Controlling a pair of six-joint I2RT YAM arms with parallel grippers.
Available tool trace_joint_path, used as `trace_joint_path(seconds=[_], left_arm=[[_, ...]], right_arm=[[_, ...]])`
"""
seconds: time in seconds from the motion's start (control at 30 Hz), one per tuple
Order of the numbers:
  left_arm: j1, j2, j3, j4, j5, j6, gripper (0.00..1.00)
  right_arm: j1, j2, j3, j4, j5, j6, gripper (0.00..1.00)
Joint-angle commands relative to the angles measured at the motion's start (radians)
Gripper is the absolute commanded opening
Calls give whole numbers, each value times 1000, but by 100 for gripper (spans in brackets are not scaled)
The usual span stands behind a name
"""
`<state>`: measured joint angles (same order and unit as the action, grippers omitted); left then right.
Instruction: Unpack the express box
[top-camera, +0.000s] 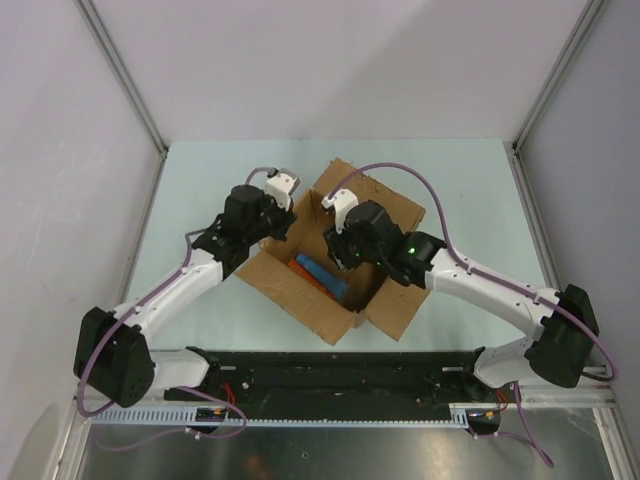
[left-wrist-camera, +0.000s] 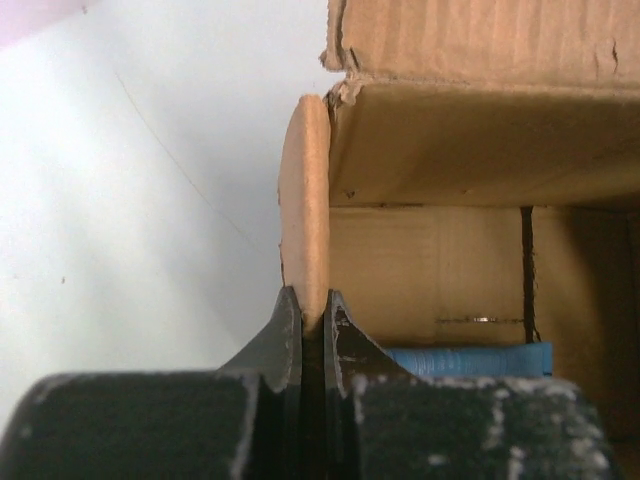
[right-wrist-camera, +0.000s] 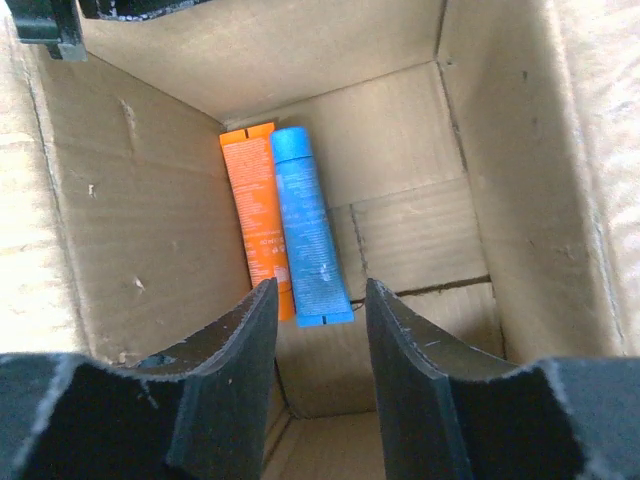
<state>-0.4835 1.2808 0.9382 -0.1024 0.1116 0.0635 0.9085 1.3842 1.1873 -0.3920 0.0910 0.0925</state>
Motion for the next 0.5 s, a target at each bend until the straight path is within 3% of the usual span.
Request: trace_joint_path(seconds=[0.0, 0.47], left_arm=[[-12, -84, -42, 236, 19, 84, 0], [-17, -155, -131, 317, 111, 214, 0]], right_arm=[[43, 38, 15, 13, 125, -8, 45], [144, 231, 6, -33, 389, 4, 47]])
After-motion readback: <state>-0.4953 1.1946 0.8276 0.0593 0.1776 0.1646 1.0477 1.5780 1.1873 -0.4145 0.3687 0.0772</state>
